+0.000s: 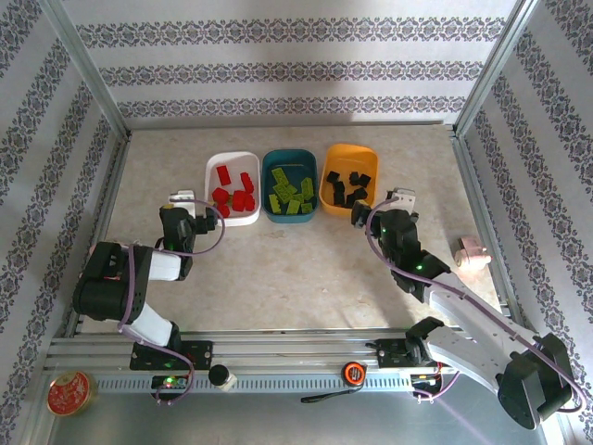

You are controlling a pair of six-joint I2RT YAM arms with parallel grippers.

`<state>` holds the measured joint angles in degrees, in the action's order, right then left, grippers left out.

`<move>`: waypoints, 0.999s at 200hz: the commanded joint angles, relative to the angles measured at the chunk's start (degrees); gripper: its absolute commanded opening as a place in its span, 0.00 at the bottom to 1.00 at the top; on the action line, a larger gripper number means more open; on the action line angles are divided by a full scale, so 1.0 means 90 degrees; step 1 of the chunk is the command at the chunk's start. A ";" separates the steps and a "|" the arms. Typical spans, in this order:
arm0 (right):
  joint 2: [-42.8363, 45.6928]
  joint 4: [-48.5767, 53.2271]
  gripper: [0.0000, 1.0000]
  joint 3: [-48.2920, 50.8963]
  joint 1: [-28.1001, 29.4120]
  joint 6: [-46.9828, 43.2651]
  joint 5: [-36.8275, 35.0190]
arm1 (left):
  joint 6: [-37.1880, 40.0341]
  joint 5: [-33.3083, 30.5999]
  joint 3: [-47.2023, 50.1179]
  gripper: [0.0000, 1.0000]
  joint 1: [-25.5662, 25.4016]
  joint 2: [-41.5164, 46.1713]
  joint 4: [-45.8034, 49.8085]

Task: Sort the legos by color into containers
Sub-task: Reset both arms

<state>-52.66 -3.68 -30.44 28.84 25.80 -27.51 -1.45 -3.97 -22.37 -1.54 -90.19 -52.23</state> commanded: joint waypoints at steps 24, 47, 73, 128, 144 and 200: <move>-0.0034 -0.0299 0.98 0.0236 -0.0426 -0.0237 -0.0594 | -0.0095 -0.0464 0.0188 1.00 0.0108 -0.0089 -0.0500; -0.0216 -0.0972 0.98 0.0366 -0.0948 -0.1625 -0.0098 | -0.0092 -0.0406 0.0320 1.00 0.0103 -0.0102 -0.0790; -0.0574 -0.1803 0.98 0.0527 -0.1845 -0.2480 0.0515 | -0.0005 -0.0255 0.0142 1.00 0.0100 -0.0106 -0.0473; -0.2810 -0.4746 0.98 0.1058 -0.2965 -0.2611 0.2089 | 0.0073 -0.0033 0.0103 1.00 0.0103 -0.0128 -0.0417; -0.3814 -0.5744 0.98 0.1059 -0.2947 -0.2689 0.2265 | 0.0109 0.0044 0.0082 1.00 0.0103 -0.0121 -0.0367; -0.3815 -0.5580 0.98 0.1026 -0.2971 -0.2592 0.2099 | 0.0126 0.0118 0.0064 1.00 0.0103 -0.0116 -0.0326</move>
<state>-87.81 -49.69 -21.02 2.11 2.76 -8.88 -1.45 -4.01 -20.84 -0.69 -90.70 -55.90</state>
